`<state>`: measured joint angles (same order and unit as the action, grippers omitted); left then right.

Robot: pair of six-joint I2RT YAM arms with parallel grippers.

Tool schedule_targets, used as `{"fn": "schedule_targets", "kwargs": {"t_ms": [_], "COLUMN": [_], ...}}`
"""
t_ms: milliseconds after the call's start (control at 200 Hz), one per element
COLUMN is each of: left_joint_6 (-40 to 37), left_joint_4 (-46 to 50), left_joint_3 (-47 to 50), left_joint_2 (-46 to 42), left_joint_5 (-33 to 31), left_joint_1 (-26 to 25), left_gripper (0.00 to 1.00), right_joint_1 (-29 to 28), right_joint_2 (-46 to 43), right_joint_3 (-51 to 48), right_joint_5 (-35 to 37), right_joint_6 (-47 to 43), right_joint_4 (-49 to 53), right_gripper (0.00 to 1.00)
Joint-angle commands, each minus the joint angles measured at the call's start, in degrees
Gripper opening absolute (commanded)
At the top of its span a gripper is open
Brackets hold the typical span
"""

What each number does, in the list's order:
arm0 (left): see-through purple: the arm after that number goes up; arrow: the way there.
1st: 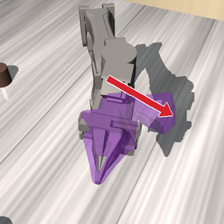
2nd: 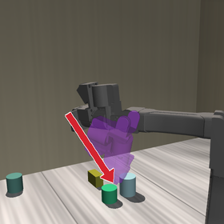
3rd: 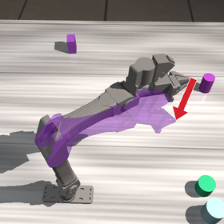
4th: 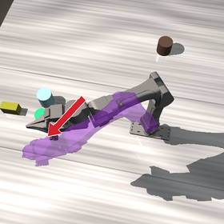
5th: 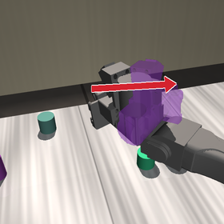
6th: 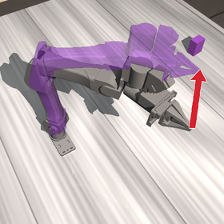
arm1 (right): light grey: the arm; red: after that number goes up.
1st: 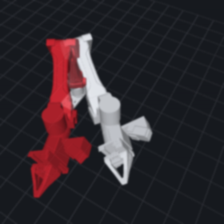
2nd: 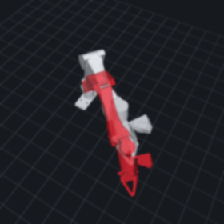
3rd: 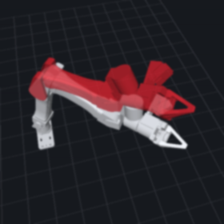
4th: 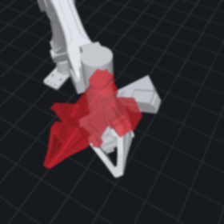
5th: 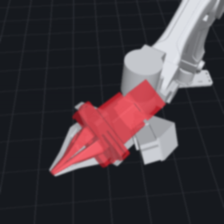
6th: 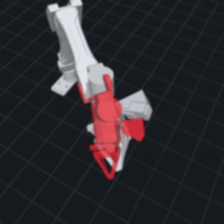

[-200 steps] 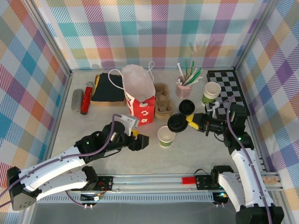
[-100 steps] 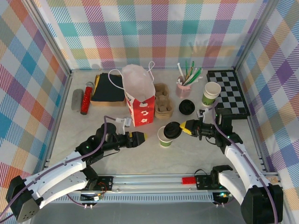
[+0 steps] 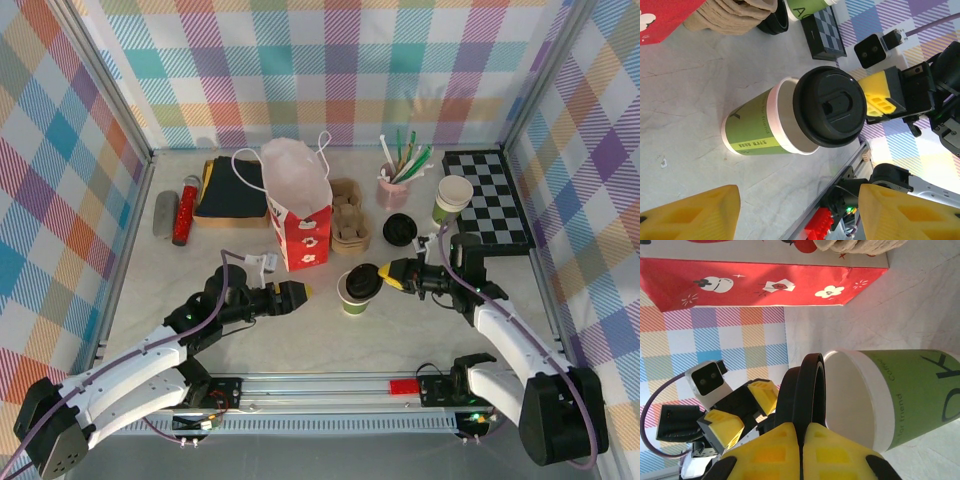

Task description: Pack the takeout coffee

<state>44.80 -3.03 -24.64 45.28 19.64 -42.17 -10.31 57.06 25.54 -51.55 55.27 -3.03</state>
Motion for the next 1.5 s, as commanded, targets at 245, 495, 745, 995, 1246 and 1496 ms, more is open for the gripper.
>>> {"fn": "schedule_targets", "kwargs": {"t_ms": [245, 495, 745, 995, 1246, 1496], "left_joint_6": [-0.8, -1.4, -2.4, -2.7, -3.1, -3.3], "left_joint_4": [0.9, 1.6, 4.1, 5.2, 5.8, 6.5], "left_joint_3": [0.0, -0.7, -1.6, -1.7, -2.0, -2.0], "left_joint_2": [-1.9, -1.8, -3.3, -4.4, -4.7, -5.3], "left_joint_5": [-1.0, -1.4, -2.1, -2.6, -2.9, -3.3], "left_joint_1": [0.9, 1.0, 1.1, 1.2, 1.2, 1.3], "left_gripper": [0.63, 0.62, 0.62, 0.61, 0.60, 0.60], "right_joint_1": [-1.1, -2.8, -3.8, -3.9, -4.3, -5.2], "right_joint_2": [1.3, 1.8, 1.4, 0.6, -0.3, -0.5], "right_joint_3": [-0.3, 0.2, 1.3, 1.2, 2.0, 2.6], "right_joint_5": [2.3, 4.4, 7.0, 8.2, 8.8, 9.3], "right_joint_6": [-5.3, -7.3, -10.0, -11.3, -11.6, -11.3], "right_joint_4": [-0.1, 2.1, 6.3, 8.9, 10.2, 10.4], "right_gripper": [0.10, 0.12, 0.14, 0.21, 0.27, 0.28]}}
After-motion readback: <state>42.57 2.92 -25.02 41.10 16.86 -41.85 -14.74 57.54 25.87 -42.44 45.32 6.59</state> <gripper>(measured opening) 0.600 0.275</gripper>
